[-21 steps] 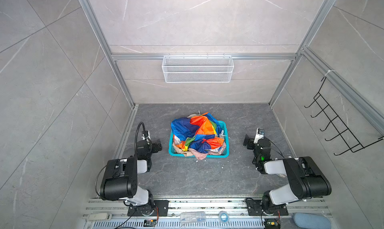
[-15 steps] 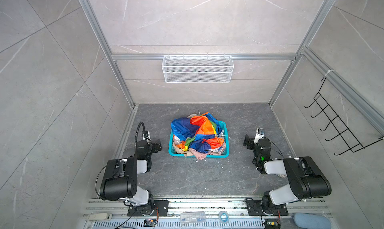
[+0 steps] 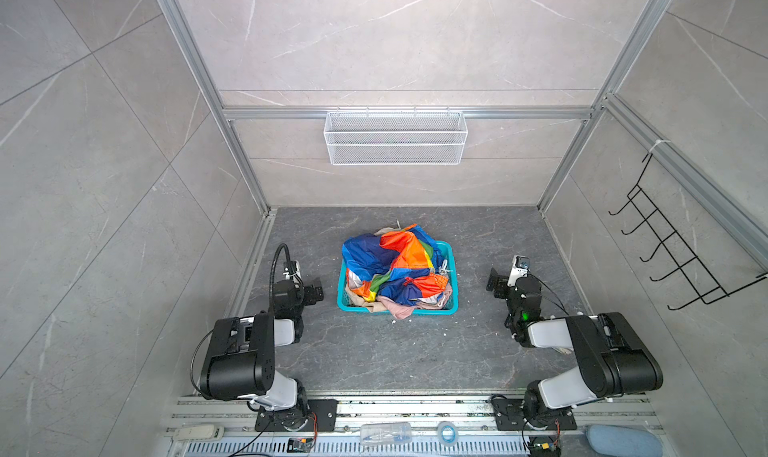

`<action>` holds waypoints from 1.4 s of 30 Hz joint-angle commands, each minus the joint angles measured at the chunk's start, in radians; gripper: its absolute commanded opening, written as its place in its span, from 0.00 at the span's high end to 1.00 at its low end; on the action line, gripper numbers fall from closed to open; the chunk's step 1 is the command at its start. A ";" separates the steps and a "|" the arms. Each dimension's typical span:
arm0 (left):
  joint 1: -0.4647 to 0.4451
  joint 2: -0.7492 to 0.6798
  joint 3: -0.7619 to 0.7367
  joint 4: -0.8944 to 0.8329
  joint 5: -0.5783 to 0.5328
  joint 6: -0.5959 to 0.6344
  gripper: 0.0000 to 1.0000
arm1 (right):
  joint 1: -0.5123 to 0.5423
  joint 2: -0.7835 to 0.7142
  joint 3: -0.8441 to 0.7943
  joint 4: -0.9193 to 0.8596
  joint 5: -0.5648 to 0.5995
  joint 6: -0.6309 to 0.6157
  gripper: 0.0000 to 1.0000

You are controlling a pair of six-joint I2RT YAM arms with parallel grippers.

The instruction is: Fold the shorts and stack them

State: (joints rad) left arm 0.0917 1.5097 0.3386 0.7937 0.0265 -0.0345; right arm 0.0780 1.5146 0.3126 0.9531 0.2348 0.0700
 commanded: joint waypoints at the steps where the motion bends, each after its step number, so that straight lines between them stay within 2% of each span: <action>1: 0.000 -0.008 0.024 0.048 -0.013 0.008 0.00 | 0.003 0.006 0.020 -0.007 -0.005 -0.008 0.01; 27: -0.004 -0.010 0.023 0.050 -0.019 0.009 0.00 | 0.004 0.000 0.018 0.001 0.019 -0.004 0.00; 29: -0.034 -0.032 0.042 0.010 -0.133 0.003 0.00 | 0.005 -0.036 0.005 -0.025 0.069 0.025 0.01; 31: -0.058 -0.120 0.103 -0.176 -0.224 -0.008 0.00 | 0.005 -0.053 -0.015 0.015 0.047 0.007 0.00; 34: -0.072 -0.207 0.150 -0.342 -0.288 -0.055 0.00 | 0.044 -0.188 0.027 -0.155 0.140 -0.008 0.01; 36: -0.079 -0.256 0.184 -0.464 -0.307 -0.125 0.00 | 0.052 -0.310 0.023 -0.224 0.158 0.015 0.01; 38: -0.081 -0.301 0.194 -0.506 -0.263 -0.176 0.01 | 0.052 -0.414 0.004 -0.238 0.142 0.074 0.01; 40: -0.081 -0.363 0.200 -0.530 -0.215 -0.247 0.00 | 0.051 -0.515 -0.021 -0.247 0.077 0.120 0.01; 41: -0.082 -0.399 0.206 -0.546 -0.183 -0.292 0.00 | 0.051 -0.545 -0.034 -0.247 0.065 0.167 0.01; 42: -0.081 -0.428 0.207 -0.547 -0.138 -0.321 0.00 | 0.052 -0.561 -0.046 -0.246 0.083 0.263 0.00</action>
State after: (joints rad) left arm 0.0147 1.1526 0.5217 0.3428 -0.1848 -0.2169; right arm 0.1261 1.0039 0.3058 0.7662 0.3252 0.1692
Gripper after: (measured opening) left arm 0.996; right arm 0.995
